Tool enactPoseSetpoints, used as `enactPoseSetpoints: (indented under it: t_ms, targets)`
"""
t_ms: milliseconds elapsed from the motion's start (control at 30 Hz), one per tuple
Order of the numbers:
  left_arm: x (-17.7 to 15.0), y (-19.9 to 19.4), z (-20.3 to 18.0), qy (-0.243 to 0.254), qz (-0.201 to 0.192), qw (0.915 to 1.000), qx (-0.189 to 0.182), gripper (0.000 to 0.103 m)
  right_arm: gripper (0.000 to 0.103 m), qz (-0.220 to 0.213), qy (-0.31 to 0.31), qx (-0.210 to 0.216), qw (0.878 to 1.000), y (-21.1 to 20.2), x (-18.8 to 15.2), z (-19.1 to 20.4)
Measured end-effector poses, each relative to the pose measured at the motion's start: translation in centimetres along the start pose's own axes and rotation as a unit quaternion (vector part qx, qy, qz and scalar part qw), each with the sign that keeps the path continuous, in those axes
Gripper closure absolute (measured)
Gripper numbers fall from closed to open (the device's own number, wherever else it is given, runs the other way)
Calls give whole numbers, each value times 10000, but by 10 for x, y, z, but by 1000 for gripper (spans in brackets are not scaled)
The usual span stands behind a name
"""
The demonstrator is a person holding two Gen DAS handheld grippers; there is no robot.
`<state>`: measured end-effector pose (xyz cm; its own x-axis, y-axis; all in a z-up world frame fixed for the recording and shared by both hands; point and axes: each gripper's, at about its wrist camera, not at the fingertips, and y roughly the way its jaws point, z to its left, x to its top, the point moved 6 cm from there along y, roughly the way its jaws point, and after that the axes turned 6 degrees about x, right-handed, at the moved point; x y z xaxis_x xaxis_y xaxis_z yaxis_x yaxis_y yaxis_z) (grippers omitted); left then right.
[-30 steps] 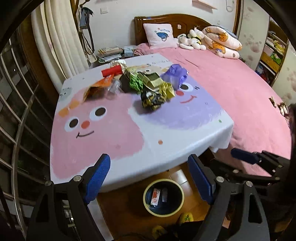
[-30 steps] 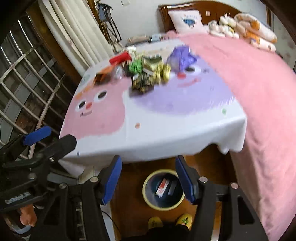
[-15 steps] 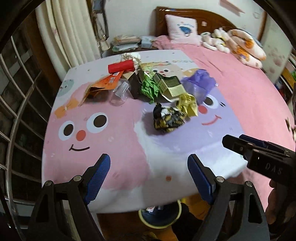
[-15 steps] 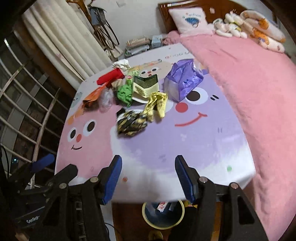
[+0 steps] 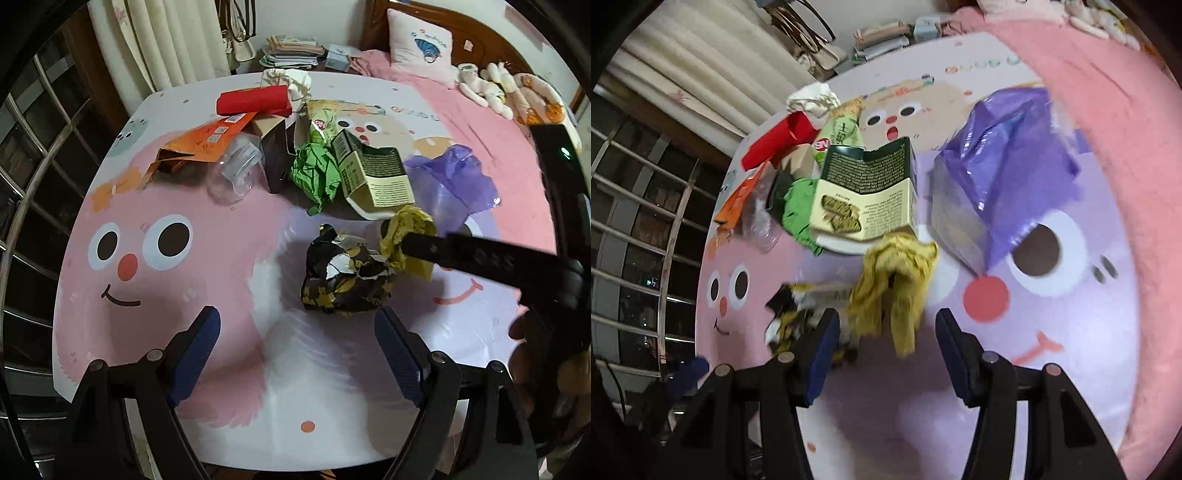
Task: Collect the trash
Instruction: 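Grasp the black-gold wrapper with the left tool while the right tool grasps the yellow wrapper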
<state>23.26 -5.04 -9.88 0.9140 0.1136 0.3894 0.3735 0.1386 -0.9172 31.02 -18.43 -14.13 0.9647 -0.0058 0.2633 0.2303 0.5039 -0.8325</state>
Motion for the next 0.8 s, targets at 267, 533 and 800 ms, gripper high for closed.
enactPoseSetpoints:
  t_ms: [267,533,800]
  targets:
    - [5,11,-5,-199,136,9997,50,19,77,214,-484,177,9984,15,3,-2]
    - [10,16,-18,-194,186,9996,-17,19,81,244,-1022,309,9940,-8,-4,-8]
    - [24,29,-27,-203,268,9994,-114,19,82,240,-1095,326,9932,-18,-16,-20]
